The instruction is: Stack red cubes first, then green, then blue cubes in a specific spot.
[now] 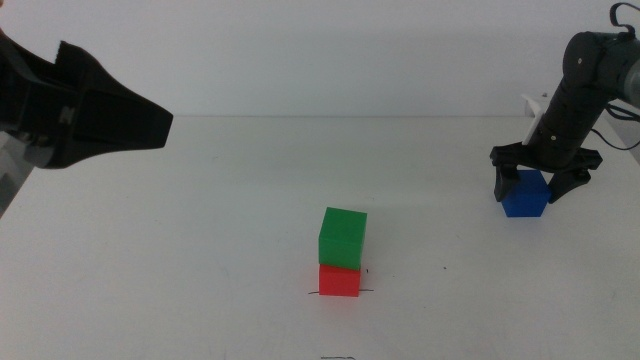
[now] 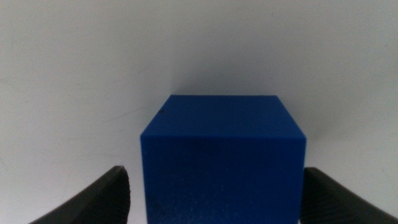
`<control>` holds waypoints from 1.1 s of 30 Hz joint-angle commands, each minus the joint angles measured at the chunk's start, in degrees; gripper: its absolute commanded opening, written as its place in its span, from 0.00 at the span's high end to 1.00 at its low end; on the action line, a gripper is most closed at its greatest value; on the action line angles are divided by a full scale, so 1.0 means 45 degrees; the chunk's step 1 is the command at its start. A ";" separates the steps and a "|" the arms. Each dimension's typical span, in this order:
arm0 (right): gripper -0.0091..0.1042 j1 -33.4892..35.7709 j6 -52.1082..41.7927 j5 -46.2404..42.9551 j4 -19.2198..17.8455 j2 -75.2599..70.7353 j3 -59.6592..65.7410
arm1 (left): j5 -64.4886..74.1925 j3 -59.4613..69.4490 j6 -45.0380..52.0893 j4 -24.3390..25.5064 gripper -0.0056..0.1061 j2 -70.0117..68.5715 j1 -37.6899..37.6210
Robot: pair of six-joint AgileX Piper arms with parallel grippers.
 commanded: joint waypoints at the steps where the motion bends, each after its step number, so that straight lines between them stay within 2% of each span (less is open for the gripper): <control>1: 0.30 -0.0046 -0.0019 -0.0122 -0.0043 -0.0769 -0.0406 | -0.0656 -0.0298 -0.0062 -0.0589 0.11 -0.0148 0.0017; 3: 0.46 -0.0046 -0.0035 -0.0065 -0.0043 -0.0769 -0.0406 | -0.0656 -0.0298 -0.0062 -0.0589 0.11 -0.0148 0.0017; 5: 0.66 -0.0046 -0.0189 0.0213 0.0027 -0.0783 -0.0406 | -0.0656 -0.0298 -0.0062 -0.0589 0.11 -0.0148 0.0017; 7: 0.91 -0.0046 -0.0189 0.0675 0.0044 -0.0804 -0.0406 | -0.0656 -0.0298 -0.0062 -0.0589 0.11 -0.0148 0.0017; 8: 0.93 -0.0046 -0.0070 0.0827 0.0106 -0.0858 -0.0363 | -0.0656 -0.0298 -0.0062 -0.0589 0.11 -0.0148 0.0017; 11: 0.93 0.0116 -0.0068 0.0430 0.0330 -0.1592 0.0695 | -0.0644 -0.0298 -0.0062 -0.0588 0.11 -0.0148 0.0017; 15: 0.93 0.0527 0.0631 -0.1726 0.0202 -0.3884 0.3829 | -0.0656 -0.0298 -0.0062 -0.0588 0.11 -0.0148 0.0017; 19: 0.93 0.1103 0.1817 -0.2586 -0.0116 -0.6194 0.6284 | -0.0656 -0.0298 -0.0062 -0.0588 0.11 -0.0148 0.0017; 24: 0.93 0.2012 0.3653 -0.1431 -0.1442 -0.7840 0.6961 | -0.0656 -0.0298 -0.0062 -0.0588 0.11 -0.0148 0.0017; 26: 0.93 0.2383 0.4452 -0.0817 -0.1702 -0.8323 0.6950 | -0.0656 -0.0298 -0.0062 -0.0588 0.11 -0.0148 0.0017; 33: 0.93 0.3274 0.5117 0.1052 -0.1166 -0.9078 0.6813 | -0.0656 -0.0298 -0.0062 -0.0588 0.11 -0.0148 0.0017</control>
